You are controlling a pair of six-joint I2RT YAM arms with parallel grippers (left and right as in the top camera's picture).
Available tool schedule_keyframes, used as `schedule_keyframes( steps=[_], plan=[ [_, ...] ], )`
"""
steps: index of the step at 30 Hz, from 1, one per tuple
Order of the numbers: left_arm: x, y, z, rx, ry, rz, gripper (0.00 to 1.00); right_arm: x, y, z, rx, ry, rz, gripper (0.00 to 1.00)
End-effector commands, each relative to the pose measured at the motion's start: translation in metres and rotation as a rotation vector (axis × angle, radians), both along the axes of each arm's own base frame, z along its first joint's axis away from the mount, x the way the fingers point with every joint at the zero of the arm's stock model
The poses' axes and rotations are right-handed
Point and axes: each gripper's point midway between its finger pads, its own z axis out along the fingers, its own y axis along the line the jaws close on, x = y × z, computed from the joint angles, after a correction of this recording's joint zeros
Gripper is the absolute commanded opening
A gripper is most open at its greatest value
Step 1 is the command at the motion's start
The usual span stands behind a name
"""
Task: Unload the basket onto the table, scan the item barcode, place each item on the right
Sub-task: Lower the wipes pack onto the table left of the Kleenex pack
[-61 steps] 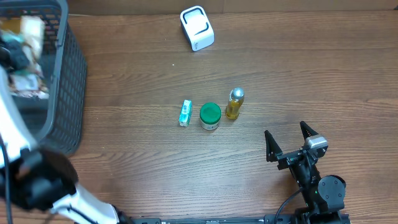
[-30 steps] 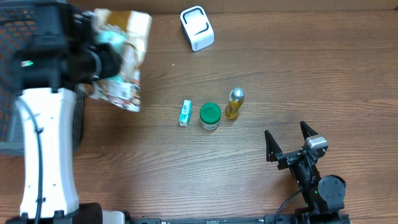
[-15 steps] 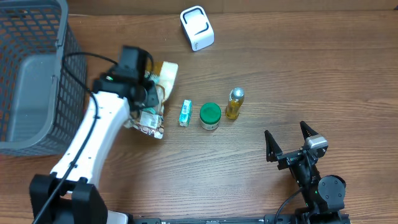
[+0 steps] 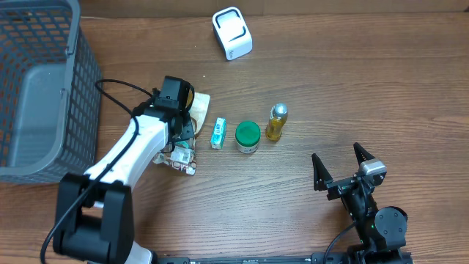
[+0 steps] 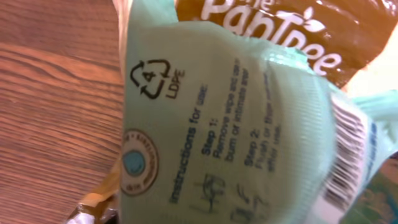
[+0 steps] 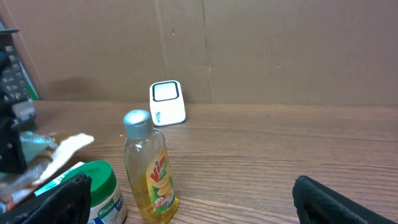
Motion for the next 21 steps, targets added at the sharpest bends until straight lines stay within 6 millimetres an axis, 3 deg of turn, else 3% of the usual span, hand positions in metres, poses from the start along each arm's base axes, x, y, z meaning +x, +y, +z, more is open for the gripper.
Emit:
schedule_keyframes(
  steps=[1,5,8,10,15,17,21],
  plan=[
    [-0.004,0.003,-0.015,0.026,0.037,0.005,0.49,0.000,0.000,-0.002,-0.001,-0.004,0.003,1.00],
    [-0.005,-0.005,-0.020,-0.003,0.062,-0.056,0.62,0.000,0.000,-0.002,-0.001,-0.004,0.003,1.00],
    [-0.001,-0.006,-0.012,0.003,0.055,-0.086,0.72,0.000,0.000,-0.002,-0.001,-0.004,0.003,1.00],
    [0.004,-0.006,-0.001,0.005,0.048,-0.092,0.81,0.000,0.000,-0.002,-0.001,-0.004,0.003,1.00],
    [0.023,-0.013,0.043,-0.009,0.018,-0.114,0.84,0.000,0.000,-0.002,-0.001,-0.004,0.003,1.00],
    [0.030,-0.020,0.060,-0.039,0.003,-0.137,0.81,0.000,0.000,-0.002,-0.001,-0.004,0.003,1.00],
    [0.033,-0.025,0.076,-0.060,-0.007,-0.141,0.43,0.000,0.000,-0.002,-0.001,-0.004,0.003,1.00]
  ],
)
